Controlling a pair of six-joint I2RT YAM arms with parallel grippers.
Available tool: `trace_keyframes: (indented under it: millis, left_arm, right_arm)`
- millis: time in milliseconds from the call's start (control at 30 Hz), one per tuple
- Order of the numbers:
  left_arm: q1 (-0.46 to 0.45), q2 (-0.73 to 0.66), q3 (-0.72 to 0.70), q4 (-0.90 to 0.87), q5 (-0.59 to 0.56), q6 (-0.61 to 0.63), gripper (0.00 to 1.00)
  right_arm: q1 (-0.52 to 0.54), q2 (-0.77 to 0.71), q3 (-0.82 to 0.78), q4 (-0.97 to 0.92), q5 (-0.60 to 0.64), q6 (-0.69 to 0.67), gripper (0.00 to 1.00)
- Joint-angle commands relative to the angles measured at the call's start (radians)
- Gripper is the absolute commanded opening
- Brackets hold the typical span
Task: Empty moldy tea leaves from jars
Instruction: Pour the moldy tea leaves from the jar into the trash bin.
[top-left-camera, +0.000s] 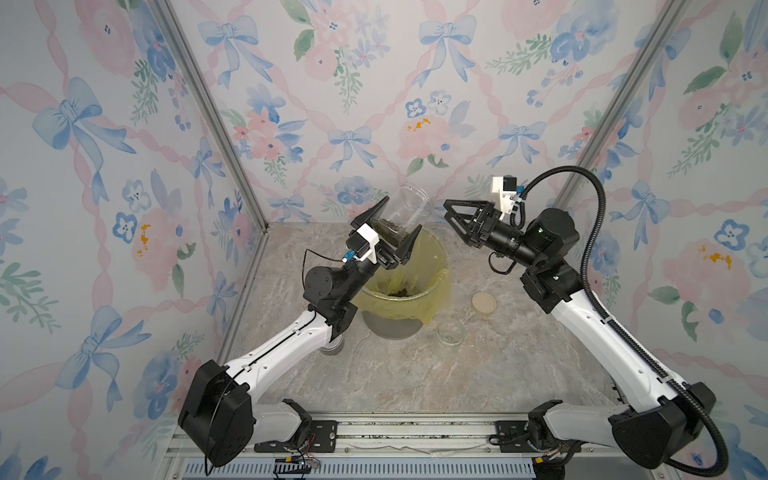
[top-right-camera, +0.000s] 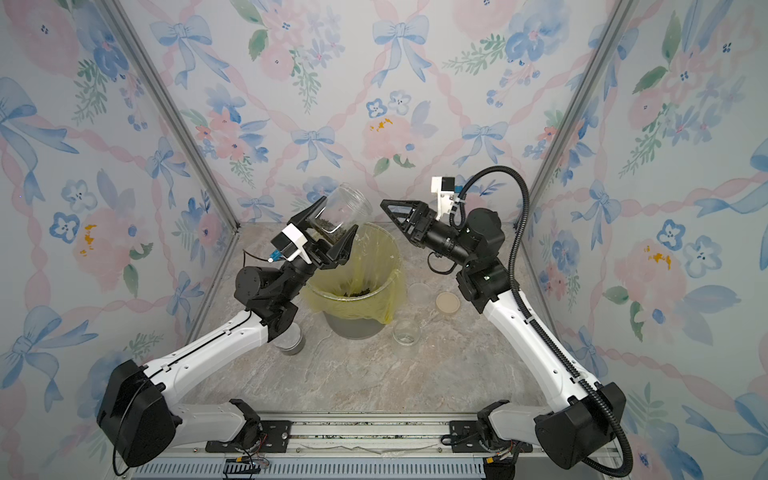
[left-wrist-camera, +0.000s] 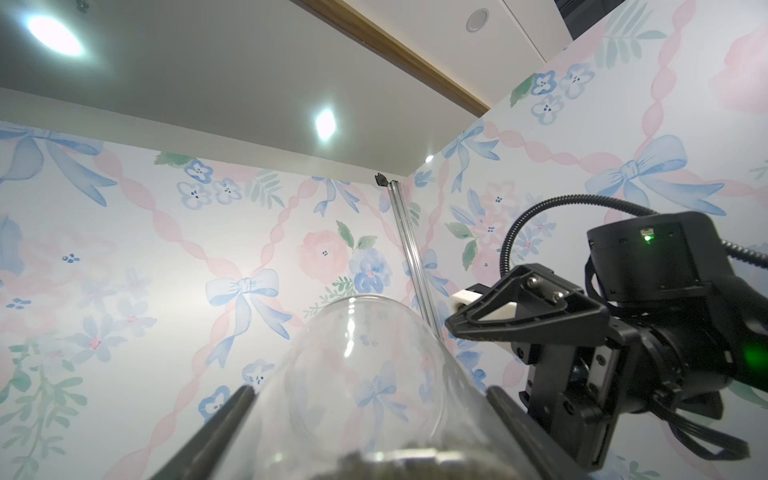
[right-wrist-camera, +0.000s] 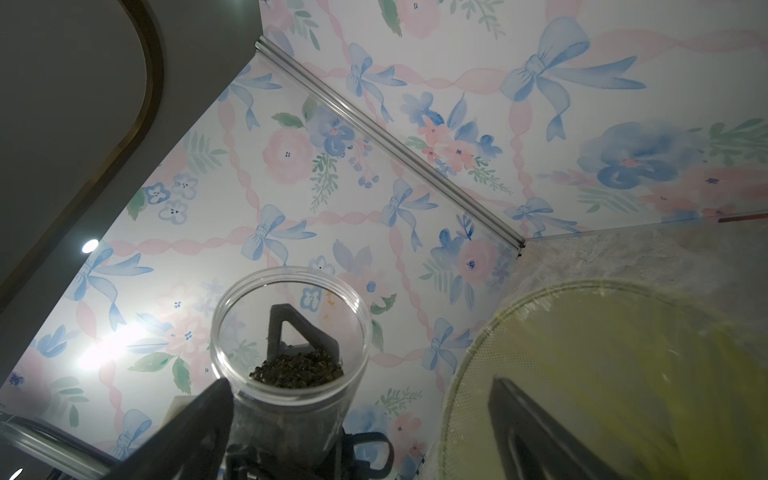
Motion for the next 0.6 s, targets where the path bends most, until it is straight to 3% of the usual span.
trace_keyframes:
  millis: [0, 233, 567]
  left_arm:
    - [-0.002, -0.063, -0.036, -0.114, -0.069, 0.016, 0.65]
    - [0.000, -0.177, -0.079, -0.386, -0.196, -0.043, 0.65]
    - [0.000, -0.195, 0.032, -0.882, -0.234, -0.144, 0.64]
  right_arm:
    - [-0.049, -0.049, -0.091, 0.091, 0.007, 0.045, 0.97]
    - [-0.107, -0.173, -0.261, 0.103, 0.026, 0.023, 0.96]
    - [-0.109, -0.306, -0.401, 0.011, 0.077, -0.088, 0.97]
